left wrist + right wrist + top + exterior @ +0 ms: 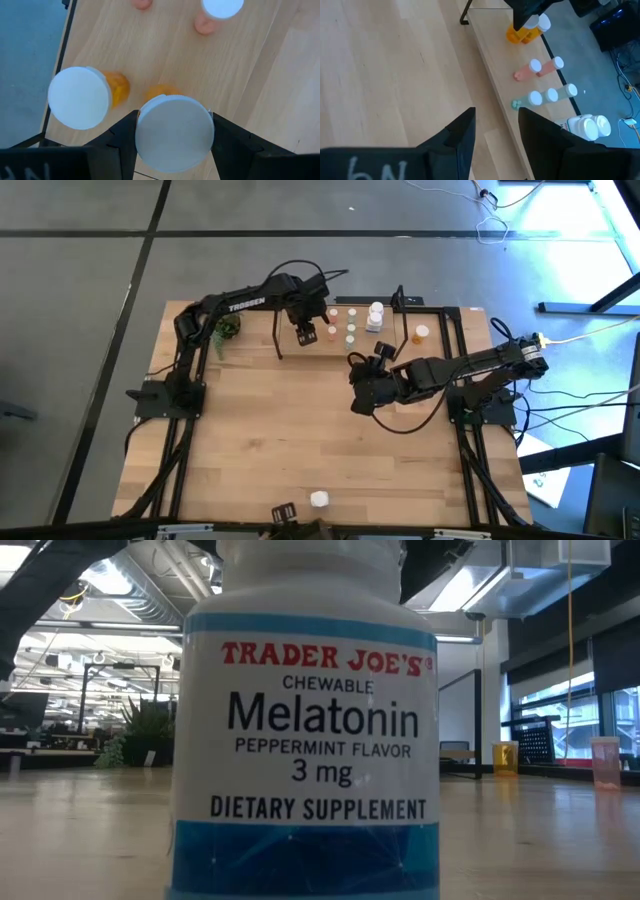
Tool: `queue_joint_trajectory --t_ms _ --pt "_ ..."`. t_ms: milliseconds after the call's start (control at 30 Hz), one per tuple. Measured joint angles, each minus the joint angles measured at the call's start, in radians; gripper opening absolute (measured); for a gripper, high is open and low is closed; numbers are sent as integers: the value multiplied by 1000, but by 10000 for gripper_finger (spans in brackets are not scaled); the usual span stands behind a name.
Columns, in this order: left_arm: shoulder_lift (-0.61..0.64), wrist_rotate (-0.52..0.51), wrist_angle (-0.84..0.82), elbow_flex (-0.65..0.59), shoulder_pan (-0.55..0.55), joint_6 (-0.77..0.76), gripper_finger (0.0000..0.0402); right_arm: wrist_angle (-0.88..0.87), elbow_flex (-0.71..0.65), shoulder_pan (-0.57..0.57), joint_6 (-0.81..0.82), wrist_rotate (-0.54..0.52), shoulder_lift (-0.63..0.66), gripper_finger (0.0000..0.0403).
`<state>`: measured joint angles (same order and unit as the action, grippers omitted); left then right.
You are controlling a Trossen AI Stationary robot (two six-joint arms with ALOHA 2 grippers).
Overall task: Pick and place medicine bottles onto shelf by color
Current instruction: Put the bottom orange pill bottle on the shelf aligned with the orange bottles
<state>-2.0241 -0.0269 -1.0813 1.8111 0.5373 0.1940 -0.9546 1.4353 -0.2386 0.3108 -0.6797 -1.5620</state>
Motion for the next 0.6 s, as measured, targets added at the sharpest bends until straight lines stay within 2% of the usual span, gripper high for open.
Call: queue_joint_trajectory --t_ms 600 --pt "0 22 -6 0 -2 -1 185 1 0 0 1 0 0 152"
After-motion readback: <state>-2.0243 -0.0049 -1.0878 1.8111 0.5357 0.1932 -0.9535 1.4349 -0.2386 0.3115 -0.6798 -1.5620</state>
